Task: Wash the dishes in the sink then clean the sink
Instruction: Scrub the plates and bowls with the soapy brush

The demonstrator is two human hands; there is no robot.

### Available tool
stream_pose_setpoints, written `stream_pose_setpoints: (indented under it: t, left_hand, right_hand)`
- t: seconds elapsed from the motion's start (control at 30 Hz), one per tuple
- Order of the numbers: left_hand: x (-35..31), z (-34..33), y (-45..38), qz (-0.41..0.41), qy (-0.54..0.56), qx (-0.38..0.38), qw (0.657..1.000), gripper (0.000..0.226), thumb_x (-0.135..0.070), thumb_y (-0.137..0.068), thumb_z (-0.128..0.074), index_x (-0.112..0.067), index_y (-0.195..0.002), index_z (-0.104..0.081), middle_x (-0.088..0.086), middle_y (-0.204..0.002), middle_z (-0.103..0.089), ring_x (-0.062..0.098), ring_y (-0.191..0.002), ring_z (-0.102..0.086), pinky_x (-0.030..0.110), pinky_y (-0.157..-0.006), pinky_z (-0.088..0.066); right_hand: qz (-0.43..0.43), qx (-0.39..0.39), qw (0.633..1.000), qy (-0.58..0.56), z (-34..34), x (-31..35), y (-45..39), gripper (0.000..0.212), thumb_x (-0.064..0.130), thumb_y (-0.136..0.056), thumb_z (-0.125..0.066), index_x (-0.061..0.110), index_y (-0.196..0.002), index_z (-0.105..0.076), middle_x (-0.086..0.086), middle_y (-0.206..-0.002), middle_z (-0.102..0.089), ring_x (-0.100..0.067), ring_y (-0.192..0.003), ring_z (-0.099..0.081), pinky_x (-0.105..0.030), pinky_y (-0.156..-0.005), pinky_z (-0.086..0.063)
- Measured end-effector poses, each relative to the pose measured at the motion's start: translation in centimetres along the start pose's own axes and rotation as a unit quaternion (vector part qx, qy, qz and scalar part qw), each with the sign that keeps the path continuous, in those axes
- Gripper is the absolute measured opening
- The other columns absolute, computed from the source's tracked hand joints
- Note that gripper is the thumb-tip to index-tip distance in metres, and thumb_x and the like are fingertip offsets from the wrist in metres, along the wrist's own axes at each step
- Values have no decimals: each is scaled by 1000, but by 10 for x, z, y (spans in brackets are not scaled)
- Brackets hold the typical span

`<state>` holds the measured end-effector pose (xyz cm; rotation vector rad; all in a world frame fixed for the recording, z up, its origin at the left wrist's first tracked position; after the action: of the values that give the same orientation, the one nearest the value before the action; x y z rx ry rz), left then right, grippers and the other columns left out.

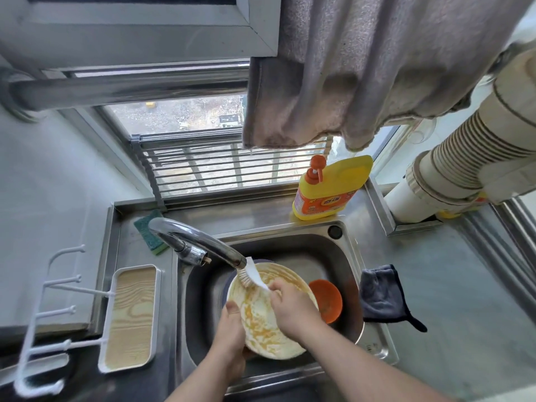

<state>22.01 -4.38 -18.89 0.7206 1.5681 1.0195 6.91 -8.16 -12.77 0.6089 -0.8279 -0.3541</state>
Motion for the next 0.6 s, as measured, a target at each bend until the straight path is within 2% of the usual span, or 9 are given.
stream_pose_setpoints:
  t: [0.1,0.17,0.23,0.3,0.37,0.43,0.53,0.6]
  left_hand:
    - [-4,3,-2,54,25,-1,998,74,-71,-104,-13,-20,-125,-63,17,-103,-80,37,-94,-78,56,-77,-64]
    - [-11,15,-13,64,43,-12,997,83,-78,-99,-12,-18,-125,-64,20,-105,-79,41,-96,-76,58,-78,-63]
    - [-16,32,-23,67,53,-29,996,85,-84,-94,-15,-23,-134,-59,19,-112,-77,44,-100,-75,64,-80,-61]
    - [-18,45,-30,56,49,-39,996,77,-82,-95,-20,-32,-144,-50,18,-117,-76,43,-102,-74,66,-80,-60]
    - [-20,50,-23,44,48,-55,996,60,-73,-102,-19,-40,-145,-44,17,-120,-74,42,-102,-73,68,-81,-59]
    - [-19,45,-18,31,40,-54,997,55,-69,-105,-19,-39,-145,-41,16,-120,-72,42,-103,-72,71,-84,-57]
    - [-8,21,-7,37,29,-23,999,56,-68,-106,-19,-30,-131,-53,17,-108,-77,42,-99,-74,70,-85,-58]
    - [-7,2,1,30,33,4,999,49,-59,-110,-19,-28,-122,-56,16,-98,-80,41,-93,-77,69,-82,-59]
  right_hand:
    - [2,42,999,-2,-17,-8,15,25,38,-105,-43,34,-123,-61,5,-116,-68,-20,-106,-62,-35,-92,-49]
    - [13,75,997,-21,-36,-15,40,16,40,-102,-48,41,-112,-60,5,-102,-66,-16,-95,-60,-32,-89,-48]
    - [41,92,995,-16,-39,-24,59,6,43,-99,-51,45,-101,-56,8,-91,-62,-14,-88,-56,-31,-87,-49]
    - [46,99,994,27,-27,-43,65,1,47,-98,-50,47,-98,-51,10,-91,-60,-13,-88,-55,-31,-87,-50]
    - [39,90,991,92,-10,-61,66,14,52,-99,-47,46,-111,-50,5,-100,-65,-19,-98,-61,-33,-86,-50]
    - [46,90,985,141,-7,-61,63,21,52,-101,-45,45,-121,-49,-1,-110,-68,-23,-109,-62,-34,-85,-48]
    - [59,84,987,122,-18,-32,46,24,53,-103,-42,45,-124,-50,-2,-114,-70,-27,-111,-62,-36,-82,-47]
    - [45,27,993,106,-9,-25,21,29,51,-105,-38,43,-129,-52,0,-118,-72,-28,-113,-64,-38,-84,-49]
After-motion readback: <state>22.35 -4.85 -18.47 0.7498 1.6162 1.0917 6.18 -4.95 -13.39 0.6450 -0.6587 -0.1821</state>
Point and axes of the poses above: each hand's wrist, its own y-axis away from the middle knuckle, its own z-axis out of the back of the hand, x = y × z, the point moved 8 cm from there along -y, towards the middle knuckle
